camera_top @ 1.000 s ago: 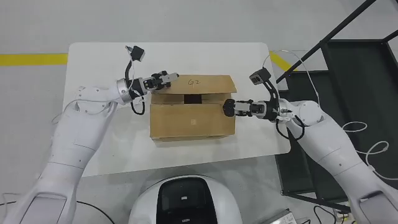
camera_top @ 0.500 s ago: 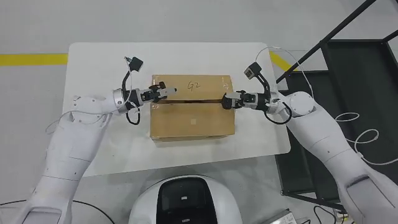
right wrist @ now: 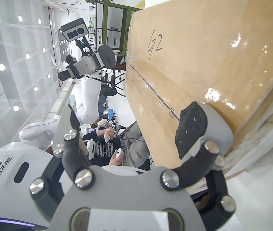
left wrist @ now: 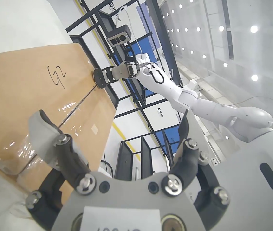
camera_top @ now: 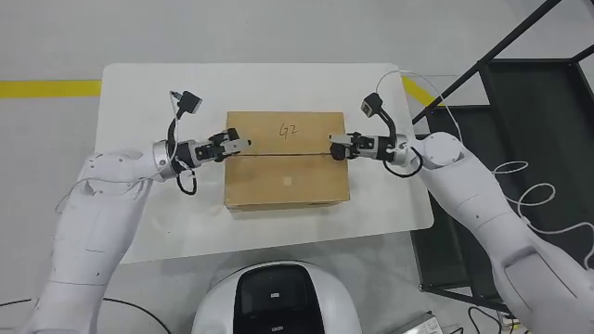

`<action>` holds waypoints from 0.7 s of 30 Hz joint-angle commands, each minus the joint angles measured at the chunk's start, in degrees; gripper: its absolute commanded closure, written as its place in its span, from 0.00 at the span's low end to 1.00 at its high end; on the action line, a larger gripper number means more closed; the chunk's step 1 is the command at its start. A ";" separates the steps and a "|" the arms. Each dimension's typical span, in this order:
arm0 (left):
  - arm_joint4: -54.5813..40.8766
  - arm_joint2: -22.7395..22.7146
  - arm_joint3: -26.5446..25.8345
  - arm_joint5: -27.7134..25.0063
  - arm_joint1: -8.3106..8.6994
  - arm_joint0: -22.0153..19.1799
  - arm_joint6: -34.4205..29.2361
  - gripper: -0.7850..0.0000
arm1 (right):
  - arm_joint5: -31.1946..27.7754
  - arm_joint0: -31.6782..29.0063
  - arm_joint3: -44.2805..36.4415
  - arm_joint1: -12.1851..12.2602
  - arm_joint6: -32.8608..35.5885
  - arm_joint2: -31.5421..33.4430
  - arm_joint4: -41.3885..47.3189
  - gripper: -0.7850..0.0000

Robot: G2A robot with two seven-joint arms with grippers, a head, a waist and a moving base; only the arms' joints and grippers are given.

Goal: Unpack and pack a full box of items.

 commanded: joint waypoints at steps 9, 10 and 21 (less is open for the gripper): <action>-3.29 -2.85 -1.60 -0.21 0.60 1.92 -0.41 0.00 | 0.21 0.15 0.02 -0.31 1.02 0.08 -0.22 0.00; -3.29 -2.85 -1.60 -0.21 0.60 1.92 -0.41 0.00 | 0.21 0.15 0.02 -0.31 1.02 0.08 -0.22 0.00; -3.29 -2.85 -1.60 -0.21 0.60 1.92 -0.41 0.00 | 0.21 0.15 0.02 -0.31 1.02 0.08 -0.22 0.00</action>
